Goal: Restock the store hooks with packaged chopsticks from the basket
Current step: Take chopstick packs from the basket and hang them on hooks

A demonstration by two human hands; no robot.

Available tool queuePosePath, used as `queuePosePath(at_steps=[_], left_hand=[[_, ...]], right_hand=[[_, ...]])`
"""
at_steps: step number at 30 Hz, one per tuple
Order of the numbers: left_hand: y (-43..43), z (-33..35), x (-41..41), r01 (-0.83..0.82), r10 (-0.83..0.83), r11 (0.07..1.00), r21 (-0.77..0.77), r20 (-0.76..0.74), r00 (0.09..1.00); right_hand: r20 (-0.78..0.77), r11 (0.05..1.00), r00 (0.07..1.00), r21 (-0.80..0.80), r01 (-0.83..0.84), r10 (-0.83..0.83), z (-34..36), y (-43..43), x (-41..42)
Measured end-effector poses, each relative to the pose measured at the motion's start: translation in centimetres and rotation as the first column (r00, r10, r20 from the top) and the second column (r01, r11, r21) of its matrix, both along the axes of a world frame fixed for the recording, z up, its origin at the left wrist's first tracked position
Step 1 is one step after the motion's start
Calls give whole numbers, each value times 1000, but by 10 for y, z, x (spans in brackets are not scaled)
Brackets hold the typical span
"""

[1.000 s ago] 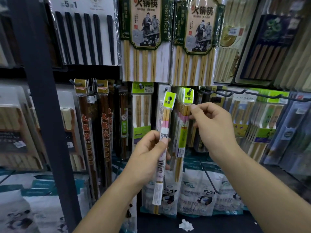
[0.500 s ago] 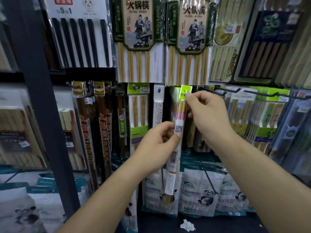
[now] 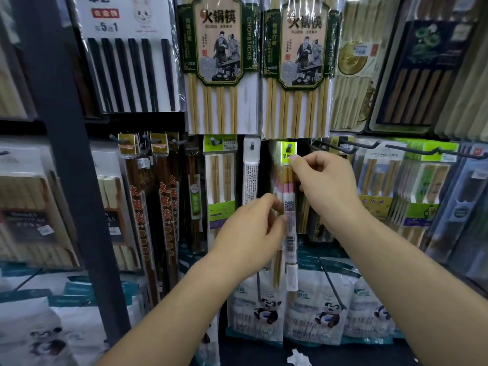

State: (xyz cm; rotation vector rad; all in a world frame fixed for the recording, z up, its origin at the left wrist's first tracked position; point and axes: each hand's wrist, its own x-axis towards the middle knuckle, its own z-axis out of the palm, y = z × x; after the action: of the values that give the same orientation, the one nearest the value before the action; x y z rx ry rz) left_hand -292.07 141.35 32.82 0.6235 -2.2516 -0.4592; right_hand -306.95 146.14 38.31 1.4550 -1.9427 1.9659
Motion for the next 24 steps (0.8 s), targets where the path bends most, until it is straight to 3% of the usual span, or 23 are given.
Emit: queuePosePath(at_steps=[3, 6, 8, 11, 17, 24], left_hand=[[3, 4, -3, -67, 64, 997, -45, -69, 996], [2, 6, -16, 28, 6, 981, 191, -173, 985], [0, 9, -30, 126, -28, 916, 381, -254, 967], [0, 14, -49, 226, -12, 810, 541, -370, 929], [-9, 12, -70, 290, 27, 765, 575, -478, 878], [-21, 13, -78, 391, 4, 700, 598, -551, 835]], right_hand=[[-21, 1000, 999, -5, 24, -24, -14, 4, -5], [2, 999, 1000, -45, -3, 3, -30, 4, -4], [28, 998, 998, -9, -60, 61, -38, 1, -3], [42, 979, 980, 57, -195, 193, -49, -5, -2], [122, 886, 886, 78, -458, 447, -64, -19, -2], [37, 880, 888, 118, -460, 459, -74, -36, -15]])
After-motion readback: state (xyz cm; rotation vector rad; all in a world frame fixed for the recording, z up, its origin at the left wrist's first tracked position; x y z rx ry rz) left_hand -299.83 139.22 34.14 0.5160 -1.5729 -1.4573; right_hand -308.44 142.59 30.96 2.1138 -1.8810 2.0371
